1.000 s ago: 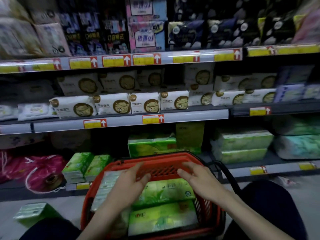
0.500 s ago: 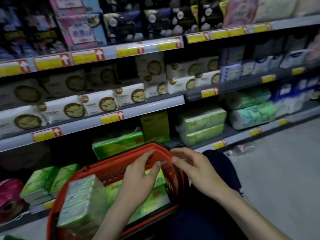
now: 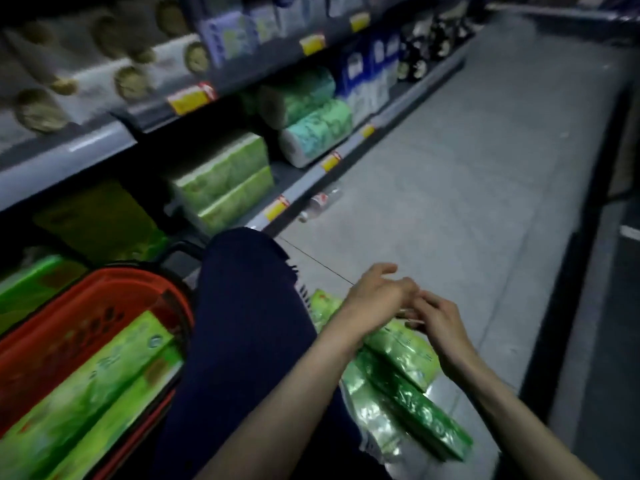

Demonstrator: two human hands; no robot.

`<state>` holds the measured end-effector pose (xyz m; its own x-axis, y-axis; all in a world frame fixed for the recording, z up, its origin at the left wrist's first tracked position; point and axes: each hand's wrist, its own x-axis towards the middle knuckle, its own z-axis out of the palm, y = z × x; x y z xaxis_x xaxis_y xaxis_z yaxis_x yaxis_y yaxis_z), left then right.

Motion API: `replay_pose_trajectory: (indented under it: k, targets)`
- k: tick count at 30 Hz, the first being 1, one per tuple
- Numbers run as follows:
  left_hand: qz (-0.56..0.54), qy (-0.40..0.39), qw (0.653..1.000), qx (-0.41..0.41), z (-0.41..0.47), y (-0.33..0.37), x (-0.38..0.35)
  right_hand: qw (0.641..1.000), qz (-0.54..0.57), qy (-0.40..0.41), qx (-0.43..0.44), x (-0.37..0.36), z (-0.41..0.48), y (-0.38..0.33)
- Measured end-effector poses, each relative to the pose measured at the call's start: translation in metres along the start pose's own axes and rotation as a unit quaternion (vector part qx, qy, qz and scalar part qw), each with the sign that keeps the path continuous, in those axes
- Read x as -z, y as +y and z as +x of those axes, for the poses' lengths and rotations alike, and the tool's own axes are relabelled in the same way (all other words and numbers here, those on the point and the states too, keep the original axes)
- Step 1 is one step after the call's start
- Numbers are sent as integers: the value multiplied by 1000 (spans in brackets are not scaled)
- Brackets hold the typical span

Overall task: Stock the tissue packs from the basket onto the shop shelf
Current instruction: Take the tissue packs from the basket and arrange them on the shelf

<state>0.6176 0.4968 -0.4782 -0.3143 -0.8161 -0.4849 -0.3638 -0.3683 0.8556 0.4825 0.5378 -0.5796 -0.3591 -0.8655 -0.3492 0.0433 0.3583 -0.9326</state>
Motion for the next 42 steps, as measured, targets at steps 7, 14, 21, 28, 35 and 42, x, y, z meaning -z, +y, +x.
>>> replay_pose_trajectory:
  k: [7,14,21,28,35,42]
  targets:
    - [-206,52,943,255,76,-72,-77,908,-396,-16,-138,51,-9,146]
    - [-164,-32,900,403,73,-163,-110,825,-543,-81,-130,45,-34,213]
    - [-148,2,927,343,85,-174,-105,876,-450,-74,-157,76,-35,174]
    - [-206,47,967,139,64,-103,-99,975,-161,-79,-134,93,-47,63]
    - [-156,14,981,-119,6,-16,-3,987,111,-110,-24,41,-53,-68]
    - [-172,90,968,-160,-116,-23,146,940,67,-324,83,-83,-92,-161]
